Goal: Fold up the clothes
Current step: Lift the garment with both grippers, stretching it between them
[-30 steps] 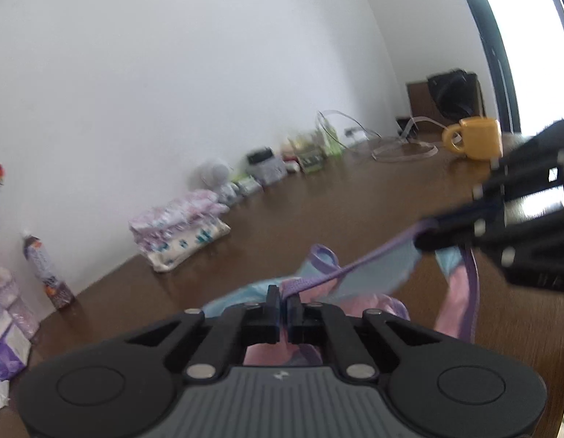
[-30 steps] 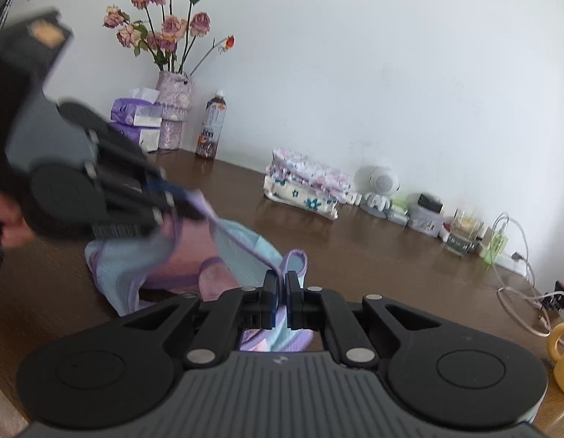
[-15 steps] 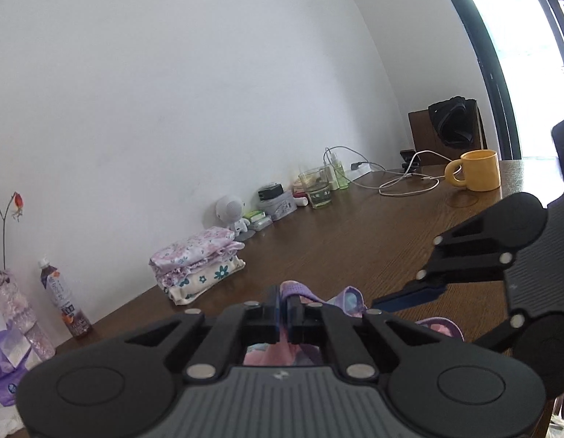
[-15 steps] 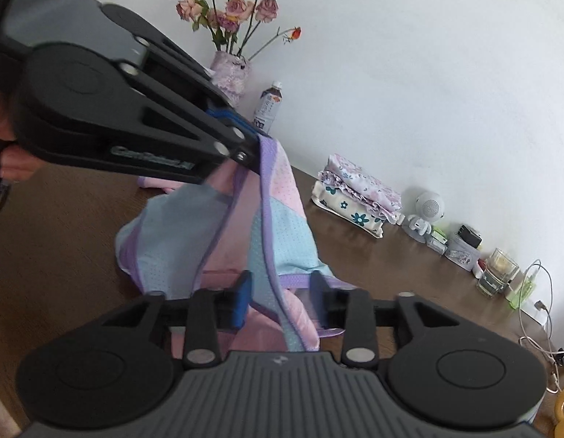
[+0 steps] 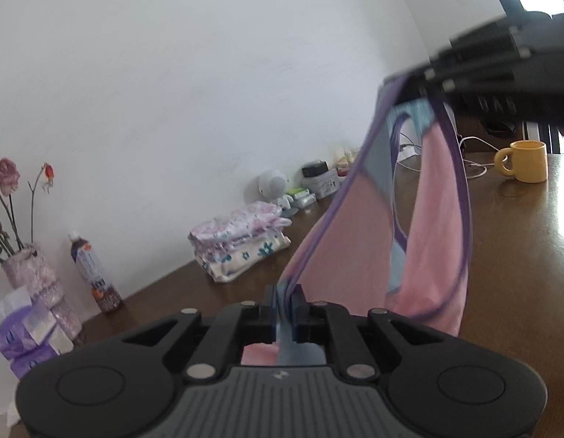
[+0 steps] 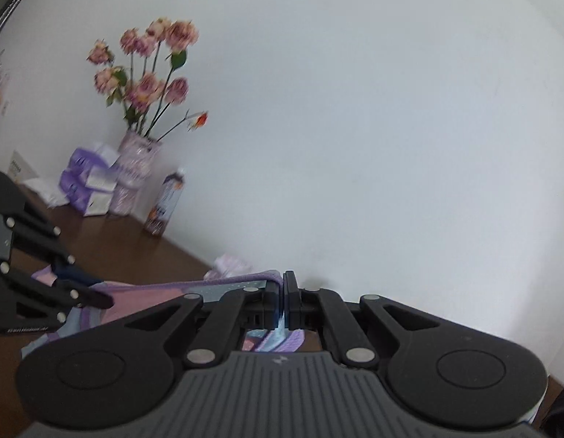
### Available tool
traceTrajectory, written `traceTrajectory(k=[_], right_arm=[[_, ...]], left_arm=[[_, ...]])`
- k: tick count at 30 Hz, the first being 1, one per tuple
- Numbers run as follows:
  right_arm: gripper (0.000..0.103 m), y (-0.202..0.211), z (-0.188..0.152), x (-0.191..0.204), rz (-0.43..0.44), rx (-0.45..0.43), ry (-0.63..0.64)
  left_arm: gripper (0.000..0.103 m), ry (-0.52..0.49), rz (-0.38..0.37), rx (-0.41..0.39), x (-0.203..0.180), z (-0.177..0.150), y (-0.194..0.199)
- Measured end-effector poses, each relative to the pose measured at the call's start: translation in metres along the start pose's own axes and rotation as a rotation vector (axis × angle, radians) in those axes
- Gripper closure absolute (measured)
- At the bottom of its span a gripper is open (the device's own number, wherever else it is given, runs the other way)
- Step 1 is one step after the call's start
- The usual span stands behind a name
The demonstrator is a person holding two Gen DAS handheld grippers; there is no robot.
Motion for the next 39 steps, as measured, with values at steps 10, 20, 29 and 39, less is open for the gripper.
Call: traceTrajectory(k=[10,20,29,39], right_arm=[[0.102,0.013,0.124,-0.096,-0.13,-0.216,-0.106],[0.101,0.03,0.141,-0.104,-0.053,-0.221,-0.177],[0.101,-0.062,0.016,-0.051,0.167,0.191,-0.291],[0.101,-0.121,-0.072,-0.006,0.243,0.395,-0.403]], left_arm=[[0.1,0.095,0.083,-0.325,0.075,0.168,0.067],[0.1,0.134,0.029,-0.336,0.08,0.185,0.105],[0.1,0.159,-0.129,0.072,0.051,0.075,0.0],[0.1,0.241,-0.182,0.289,0.05,0.01,-0.099]])
Point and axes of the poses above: each gripper's, at about its wrist camera, not at the fingertips, and y roughly against the way its jaws point, x to its left, z to its top, the point moved 5 cm from there along -y, roughly the way its jaws point, and after that the axes turned 8 degrees about y, right-handed, at the moved point
